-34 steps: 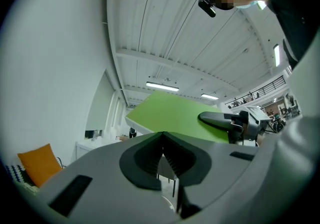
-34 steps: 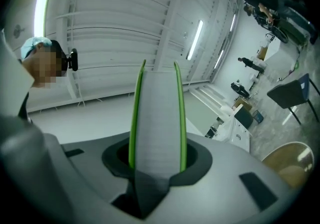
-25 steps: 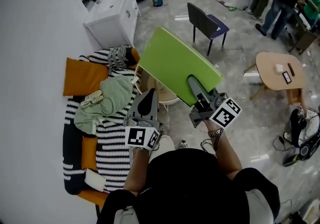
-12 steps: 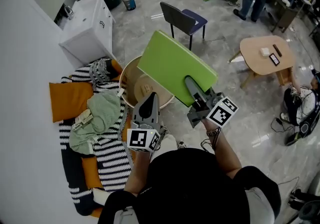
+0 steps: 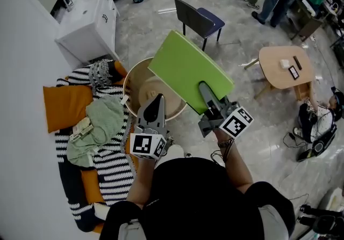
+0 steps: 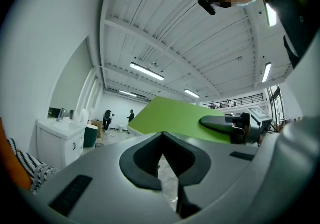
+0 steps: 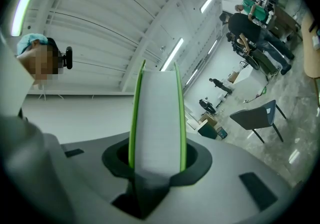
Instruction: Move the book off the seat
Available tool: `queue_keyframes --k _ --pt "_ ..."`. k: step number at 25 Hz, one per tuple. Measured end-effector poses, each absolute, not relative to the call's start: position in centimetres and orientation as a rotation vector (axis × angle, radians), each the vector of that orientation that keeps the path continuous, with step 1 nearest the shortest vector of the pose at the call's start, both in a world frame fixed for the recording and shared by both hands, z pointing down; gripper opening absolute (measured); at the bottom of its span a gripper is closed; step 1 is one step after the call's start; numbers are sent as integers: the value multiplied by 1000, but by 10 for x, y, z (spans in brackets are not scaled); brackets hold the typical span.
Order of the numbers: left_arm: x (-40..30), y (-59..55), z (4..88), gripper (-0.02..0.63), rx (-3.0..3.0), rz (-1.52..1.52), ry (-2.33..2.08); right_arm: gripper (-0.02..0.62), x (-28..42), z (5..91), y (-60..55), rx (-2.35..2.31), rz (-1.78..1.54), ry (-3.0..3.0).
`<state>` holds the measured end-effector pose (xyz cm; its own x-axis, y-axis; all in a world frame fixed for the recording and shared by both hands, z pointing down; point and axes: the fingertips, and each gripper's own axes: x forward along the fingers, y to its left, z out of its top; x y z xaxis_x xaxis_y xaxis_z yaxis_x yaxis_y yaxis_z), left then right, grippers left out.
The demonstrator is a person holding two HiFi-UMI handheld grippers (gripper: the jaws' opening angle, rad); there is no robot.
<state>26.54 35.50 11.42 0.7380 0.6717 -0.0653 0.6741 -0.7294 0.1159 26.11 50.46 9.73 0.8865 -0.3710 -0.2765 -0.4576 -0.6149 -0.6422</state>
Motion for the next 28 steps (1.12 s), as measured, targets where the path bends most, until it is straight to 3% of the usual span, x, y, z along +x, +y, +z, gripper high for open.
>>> queue_keyframes --k 15,28 --pt "357 343 124 11 2763 -16 1127 133 345 106 497 -2307 162 531" --pt "418 414 128 11 2846 -34 990 133 432 123 563 -2254 56 653"
